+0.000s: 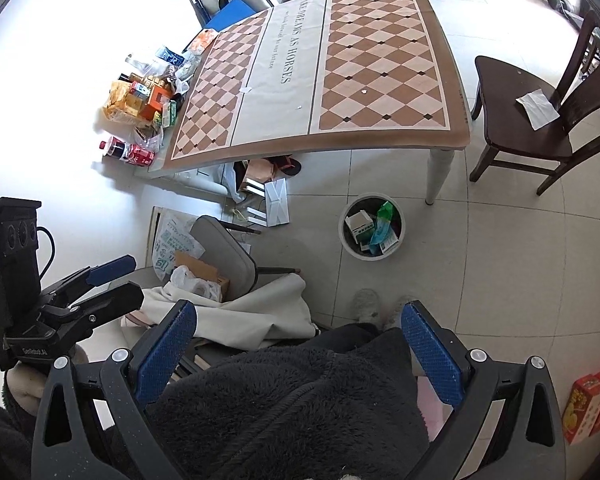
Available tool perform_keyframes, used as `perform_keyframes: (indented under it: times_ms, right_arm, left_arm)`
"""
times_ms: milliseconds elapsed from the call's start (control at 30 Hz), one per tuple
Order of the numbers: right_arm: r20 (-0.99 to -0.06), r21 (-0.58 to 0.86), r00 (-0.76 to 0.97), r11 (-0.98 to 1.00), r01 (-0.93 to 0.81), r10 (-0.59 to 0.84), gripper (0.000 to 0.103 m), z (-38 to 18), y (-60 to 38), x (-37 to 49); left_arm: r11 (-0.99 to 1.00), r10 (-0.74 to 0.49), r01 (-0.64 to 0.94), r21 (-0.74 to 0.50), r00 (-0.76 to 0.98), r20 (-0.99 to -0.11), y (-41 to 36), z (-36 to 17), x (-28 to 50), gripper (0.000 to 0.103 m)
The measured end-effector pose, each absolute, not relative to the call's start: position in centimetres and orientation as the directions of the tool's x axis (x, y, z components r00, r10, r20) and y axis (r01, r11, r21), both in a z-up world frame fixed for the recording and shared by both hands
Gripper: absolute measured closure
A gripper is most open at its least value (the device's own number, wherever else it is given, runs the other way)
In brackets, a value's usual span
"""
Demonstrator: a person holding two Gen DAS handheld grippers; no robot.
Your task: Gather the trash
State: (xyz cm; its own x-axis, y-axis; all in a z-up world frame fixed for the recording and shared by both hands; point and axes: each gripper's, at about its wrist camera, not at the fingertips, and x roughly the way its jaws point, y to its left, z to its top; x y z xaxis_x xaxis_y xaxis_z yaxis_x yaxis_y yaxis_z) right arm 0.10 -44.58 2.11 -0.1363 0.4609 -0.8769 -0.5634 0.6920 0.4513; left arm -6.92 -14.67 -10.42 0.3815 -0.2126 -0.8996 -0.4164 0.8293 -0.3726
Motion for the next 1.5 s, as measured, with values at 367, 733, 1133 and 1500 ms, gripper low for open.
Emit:
perform_keyframes:
  times_ms: [367,733,1133,1500]
  right_arm:
    - [-0.872,0.459,-0.135,0.692,-0.558,0.47,0.0,2.6,-44.2,-0.9]
    - [-0.872,0.457,-0.139,0.68,-0.573,0.469,0.0,2.7,-43.4,-1.6]
    - [-0.876,0.449,-0.14,0.674,-0.586,0.462,0.0,2.9,-42.9,-2.1]
    - [-0.876,0.448,-0.136,0.675,-0.586,0.463,0.0,2.9,-43.1,-2.2]
  left_arm:
    - [0.83,-0.208,-0.409,-0.378,0.401,-0.892,-14.5,-10.1,-6.8,0.0]
    - [0.82,-0.205,-0.423,-0.386,0.412,-0.888,-14.3,-9.9,-7.4,0.0]
    - [0.817,-0.197,-0.428,-0.386,0.421,-0.885,-13.9,-10.0,-7.7,0.0]
    - [0.811,-0.183,-0.443,-0.383,0.429,-0.884,-14.6,-9.9,-7.5,0.0]
